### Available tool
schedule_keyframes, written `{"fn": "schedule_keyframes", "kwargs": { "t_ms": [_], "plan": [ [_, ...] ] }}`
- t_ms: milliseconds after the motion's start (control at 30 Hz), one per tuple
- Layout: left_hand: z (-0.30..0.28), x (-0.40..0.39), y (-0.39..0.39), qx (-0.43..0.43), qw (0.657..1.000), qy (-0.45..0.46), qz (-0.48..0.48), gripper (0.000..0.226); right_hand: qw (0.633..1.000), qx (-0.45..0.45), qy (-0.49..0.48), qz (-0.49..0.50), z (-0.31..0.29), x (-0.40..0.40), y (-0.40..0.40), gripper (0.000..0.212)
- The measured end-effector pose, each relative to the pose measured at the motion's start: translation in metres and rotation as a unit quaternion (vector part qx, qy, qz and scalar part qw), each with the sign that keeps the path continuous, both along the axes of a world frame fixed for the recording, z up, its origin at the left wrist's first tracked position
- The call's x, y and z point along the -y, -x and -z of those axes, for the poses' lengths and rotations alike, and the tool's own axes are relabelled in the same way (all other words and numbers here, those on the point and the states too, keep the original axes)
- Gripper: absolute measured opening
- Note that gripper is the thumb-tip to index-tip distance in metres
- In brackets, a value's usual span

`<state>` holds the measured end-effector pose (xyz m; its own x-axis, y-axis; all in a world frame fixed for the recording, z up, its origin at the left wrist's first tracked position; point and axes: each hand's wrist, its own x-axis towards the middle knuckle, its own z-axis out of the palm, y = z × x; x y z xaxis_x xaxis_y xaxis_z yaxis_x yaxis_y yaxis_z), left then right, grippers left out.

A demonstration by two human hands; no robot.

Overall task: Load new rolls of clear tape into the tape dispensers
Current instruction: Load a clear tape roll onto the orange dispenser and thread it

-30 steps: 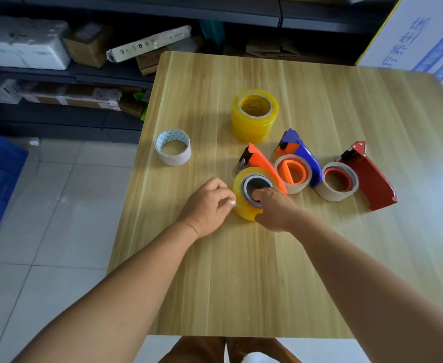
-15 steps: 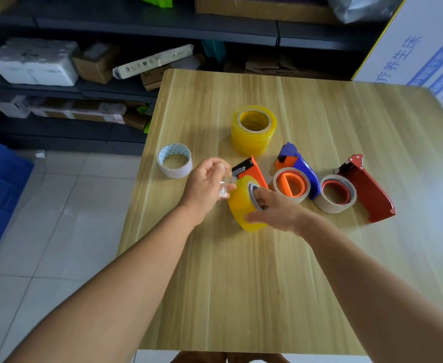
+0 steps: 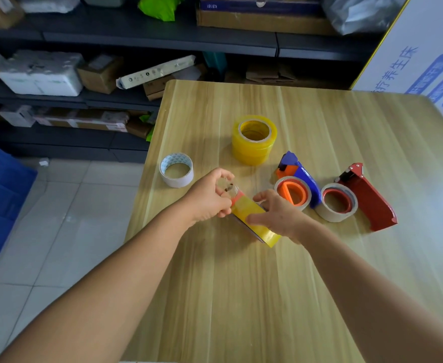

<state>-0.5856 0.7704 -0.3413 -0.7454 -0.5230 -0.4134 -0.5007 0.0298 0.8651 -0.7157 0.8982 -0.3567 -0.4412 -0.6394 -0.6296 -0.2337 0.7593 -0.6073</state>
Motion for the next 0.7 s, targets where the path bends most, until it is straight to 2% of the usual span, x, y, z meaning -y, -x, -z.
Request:
{"fn": "schedule_keyframes", "kwargs": {
  "t_ms": [200, 267, 433, 533, 700],
  "plan": [
    [-0.016, 0.008, 0.004, 0.024, 0.997, -0.075, -0.027, 0.077, 0.999, 0.024, 0.010, -0.028, 0.000, 0.004, 0.003, 0.061],
    [-0.025, 0.012, 0.007, 0.028, 0.997, -0.065, -0.036, 0.079, 0.999, 0.030, 0.002, -0.044, 0.000, 0.004, 0.003, 0.061],
    [-0.054, 0.053, 0.012, 0.013, 0.992, 0.017, -0.124, 0.045, 0.998, 0.018, -0.013, -0.065, 0.003, -0.001, 0.006, 0.059],
    [-0.056, 0.053, 0.011, 0.034, 0.995, 0.026, -0.093, 0.030, 0.997, 0.018, -0.013, -0.073, 0.004, 0.000, 0.008, 0.055],
    [-0.034, 0.045, 0.007, 0.055, 0.998, 0.003, -0.040, 0.019, 0.998, -0.006, 0.011, -0.054, 0.005, -0.005, 0.008, 0.042]
  ]
}}
